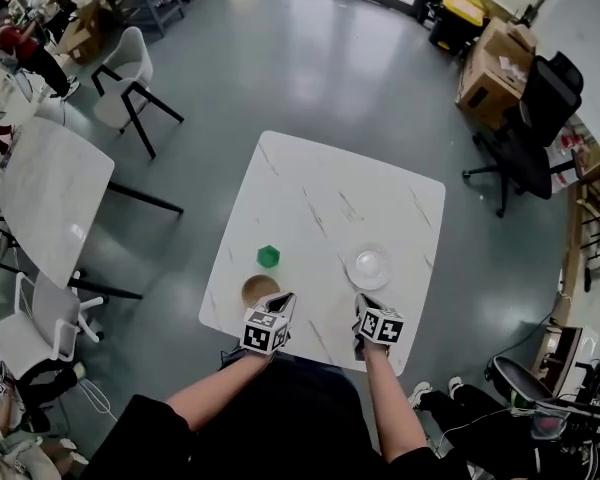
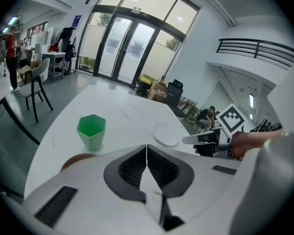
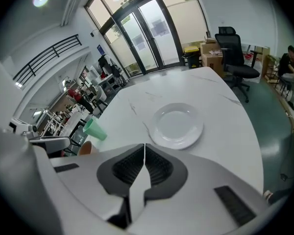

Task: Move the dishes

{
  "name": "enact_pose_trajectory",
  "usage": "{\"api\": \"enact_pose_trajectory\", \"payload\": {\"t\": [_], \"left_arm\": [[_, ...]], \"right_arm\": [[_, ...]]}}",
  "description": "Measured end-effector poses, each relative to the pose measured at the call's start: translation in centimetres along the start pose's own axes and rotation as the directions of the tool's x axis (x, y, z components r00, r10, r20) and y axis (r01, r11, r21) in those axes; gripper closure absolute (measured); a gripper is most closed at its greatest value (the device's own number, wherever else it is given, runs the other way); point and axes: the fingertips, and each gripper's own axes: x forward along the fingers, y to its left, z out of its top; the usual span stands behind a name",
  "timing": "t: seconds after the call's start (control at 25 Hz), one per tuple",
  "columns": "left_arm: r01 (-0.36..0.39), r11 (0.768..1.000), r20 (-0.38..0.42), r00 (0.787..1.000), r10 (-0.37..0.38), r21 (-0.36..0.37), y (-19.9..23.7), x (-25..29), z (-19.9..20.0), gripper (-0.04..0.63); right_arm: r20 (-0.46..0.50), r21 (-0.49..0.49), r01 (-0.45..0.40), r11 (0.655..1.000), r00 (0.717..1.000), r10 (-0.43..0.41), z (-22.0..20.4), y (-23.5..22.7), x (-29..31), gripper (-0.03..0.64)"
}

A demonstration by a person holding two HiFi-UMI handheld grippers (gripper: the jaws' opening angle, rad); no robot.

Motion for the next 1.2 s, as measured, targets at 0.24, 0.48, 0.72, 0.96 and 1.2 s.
{"api": "enact_pose_trajectory", "payload": {"t": [0.24, 0.48, 0.72, 0.96, 1.2], "left_arm": [[0.012, 0.999, -0.055, 0.998, -0.01, 0.031, -3.9, 7.6, 0.3, 0.578], [0.042, 0.999, -0.124, 0.991, -0.044, -0.019, -5.2, 13.7, 0.1, 0.577], [0.023, 0.998, -0.141, 0.99, -0.03, -0.052, -5.3, 17.5, 1.2, 0.574], [0.016, 0.986, -0.125, 0.992, -0.037, -0.163, -5.1, 19.2, 2.0, 0.534], [0.008, 0.989, -0.173, 0.984, -0.034, -0.148, -5.5, 20.8, 1.4, 0.503]], "right_arm": [[0.015, 0.011, 0.004, 1.0, 1.0, -0.004, 2.5, -6.5, -0.5, 0.594], [0.022, 0.048, -0.002, 0.999, 1.0, 0.001, 3.6, -11.3, -0.1, 0.592], [-0.003, 0.083, -0.038, 0.996, 0.999, 0.038, 4.9, -13.8, 1.7, 0.592], [-0.06, 0.093, -0.07, 0.993, 0.995, 0.076, 5.3, -14.0, 3.4, 0.552], [-0.083, 0.112, -0.062, 0.992, 0.994, 0.071, 5.4, -14.6, 4.5, 0.525]]}}
